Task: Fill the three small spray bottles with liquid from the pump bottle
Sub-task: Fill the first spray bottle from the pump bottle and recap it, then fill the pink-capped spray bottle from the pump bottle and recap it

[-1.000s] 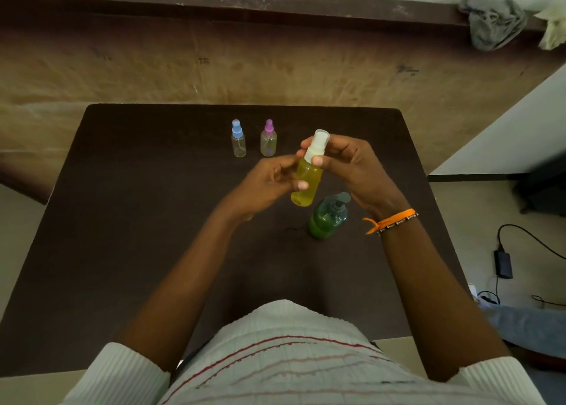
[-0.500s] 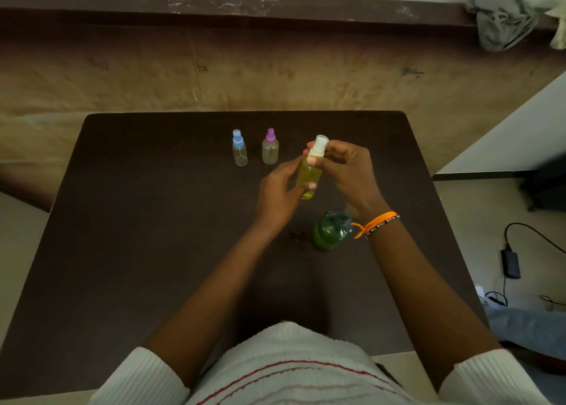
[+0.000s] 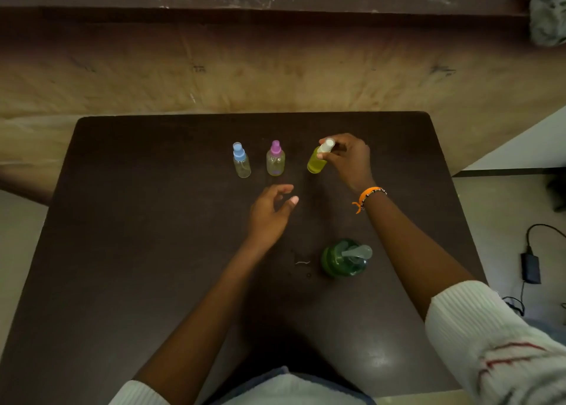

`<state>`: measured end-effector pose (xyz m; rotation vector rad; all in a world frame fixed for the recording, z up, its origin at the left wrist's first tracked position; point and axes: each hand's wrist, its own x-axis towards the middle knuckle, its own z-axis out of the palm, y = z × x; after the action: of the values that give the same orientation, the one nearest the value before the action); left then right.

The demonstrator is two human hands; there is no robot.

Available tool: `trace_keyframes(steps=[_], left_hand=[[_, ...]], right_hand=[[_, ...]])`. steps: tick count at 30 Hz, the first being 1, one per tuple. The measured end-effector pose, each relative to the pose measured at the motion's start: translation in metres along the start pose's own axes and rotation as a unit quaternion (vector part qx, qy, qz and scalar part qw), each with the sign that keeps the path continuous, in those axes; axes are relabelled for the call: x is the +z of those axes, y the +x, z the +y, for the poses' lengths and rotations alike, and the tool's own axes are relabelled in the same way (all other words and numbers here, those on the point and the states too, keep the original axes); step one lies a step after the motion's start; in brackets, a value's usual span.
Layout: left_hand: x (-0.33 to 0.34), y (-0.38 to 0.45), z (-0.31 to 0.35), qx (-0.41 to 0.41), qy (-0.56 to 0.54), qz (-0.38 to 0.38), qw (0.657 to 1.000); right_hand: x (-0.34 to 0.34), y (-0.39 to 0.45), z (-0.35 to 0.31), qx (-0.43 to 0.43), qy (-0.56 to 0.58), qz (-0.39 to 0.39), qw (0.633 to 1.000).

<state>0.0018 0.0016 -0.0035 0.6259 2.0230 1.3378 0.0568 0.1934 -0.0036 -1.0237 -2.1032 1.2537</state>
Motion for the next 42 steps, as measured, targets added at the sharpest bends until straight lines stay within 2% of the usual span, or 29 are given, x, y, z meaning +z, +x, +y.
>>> trace_keyframes(steps=[11,15,17,19,22,24,27,31,37,39,42], left_hand=[[0.006,0.009,-0.005,0.000,-0.016,0.020,1.000],[0.001,0.010,-0.008,-0.009,-0.033,0.030,0.999],[-0.002,0.012,-0.010,-0.018,-0.048,0.036,0.998],[-0.004,0.013,-0.012,-0.022,-0.063,0.050,0.996],[-0.007,0.012,-0.013,-0.031,-0.071,0.057,0.995],[-0.009,0.009,-0.012,-0.033,-0.070,0.059,0.995],[-0.012,0.005,-0.012,-0.036,-0.065,0.069,0.995],[-0.015,0.002,-0.009,-0.032,-0.069,0.080,0.994],[-0.016,-0.005,0.011,0.054,-0.052,0.058,0.995],[-0.016,-0.015,0.028,0.076,-0.071,0.060,0.993],[-0.018,-0.032,0.050,0.119,-0.081,0.097,0.985]], right_hand=[[0.009,0.010,0.013,-0.001,-0.022,0.008,1.000],[0.007,0.001,-0.005,-0.105,-0.056,0.079,0.990],[0.015,-0.003,-0.017,-0.173,-0.060,0.041,0.982],[0.029,-0.002,-0.024,-0.204,-0.072,-0.061,0.974],[0.049,0.008,-0.026,-0.168,-0.110,-0.219,0.955],[0.058,0.014,-0.024,-0.166,-0.141,-0.261,0.940],[0.063,0.020,-0.021,-0.188,-0.165,-0.248,0.936],[0.052,0.018,-0.026,-0.162,-0.167,-0.261,0.937],[0.004,-0.021,-0.081,-0.131,-0.064,-0.317,0.937],[-0.010,-0.038,-0.096,-0.127,-0.054,-0.295,0.945],[-0.025,-0.062,-0.113,-0.072,0.003,-0.225,0.972]])
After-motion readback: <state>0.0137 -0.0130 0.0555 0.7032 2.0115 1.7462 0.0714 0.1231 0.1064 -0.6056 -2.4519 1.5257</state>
